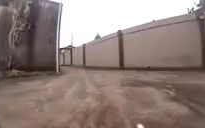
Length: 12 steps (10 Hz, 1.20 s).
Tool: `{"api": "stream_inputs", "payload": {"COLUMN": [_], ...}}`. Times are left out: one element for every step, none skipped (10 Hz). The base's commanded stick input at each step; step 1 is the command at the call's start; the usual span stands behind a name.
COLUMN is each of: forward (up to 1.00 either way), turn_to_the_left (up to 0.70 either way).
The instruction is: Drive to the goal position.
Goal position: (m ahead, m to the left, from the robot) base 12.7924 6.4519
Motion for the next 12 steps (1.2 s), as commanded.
{"api": "stream_inputs", "payload": {"forward": [0.7,0.7,0.7,0.7,0.7,0.7,0.7,0.7,0.7,0.7,0.7,0.7], "turn_to_the_left": [0.0,0.0,0.0,0.0,0.0,0.0,0.0,0.0,0.0,0.0,0.0,0.0]}}
